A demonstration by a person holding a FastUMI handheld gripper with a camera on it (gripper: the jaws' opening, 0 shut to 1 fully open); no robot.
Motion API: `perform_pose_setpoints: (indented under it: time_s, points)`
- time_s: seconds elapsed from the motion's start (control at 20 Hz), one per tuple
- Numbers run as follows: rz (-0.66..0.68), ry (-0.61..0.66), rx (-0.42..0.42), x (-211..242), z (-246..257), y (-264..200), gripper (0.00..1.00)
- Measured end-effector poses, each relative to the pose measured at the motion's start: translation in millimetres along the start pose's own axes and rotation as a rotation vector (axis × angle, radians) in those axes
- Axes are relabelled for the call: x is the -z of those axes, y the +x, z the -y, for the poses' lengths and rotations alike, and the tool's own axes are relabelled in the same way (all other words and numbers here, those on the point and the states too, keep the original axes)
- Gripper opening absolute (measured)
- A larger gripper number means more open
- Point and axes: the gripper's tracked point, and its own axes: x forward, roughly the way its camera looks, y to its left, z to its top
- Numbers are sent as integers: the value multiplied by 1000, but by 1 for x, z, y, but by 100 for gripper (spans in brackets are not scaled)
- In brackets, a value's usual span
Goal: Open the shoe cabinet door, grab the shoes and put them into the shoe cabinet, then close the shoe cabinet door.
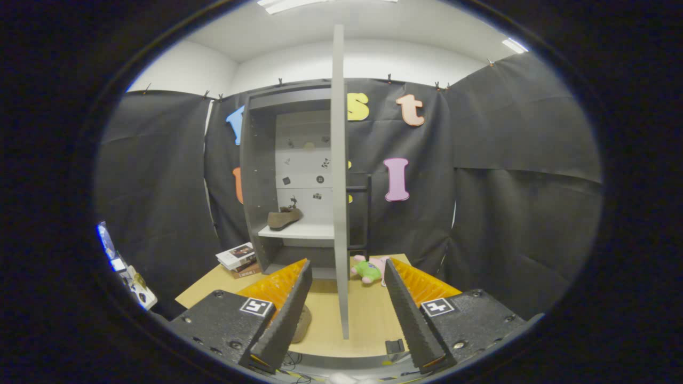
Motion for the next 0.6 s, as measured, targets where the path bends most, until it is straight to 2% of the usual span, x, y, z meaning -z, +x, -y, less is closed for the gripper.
perform_pose_setpoints:
  time_s: [0.15,0.6]
  points:
    - [-19,0,9,12,-8,-7,96]
    - [-164,-29,-143,63,-57,-5,96]
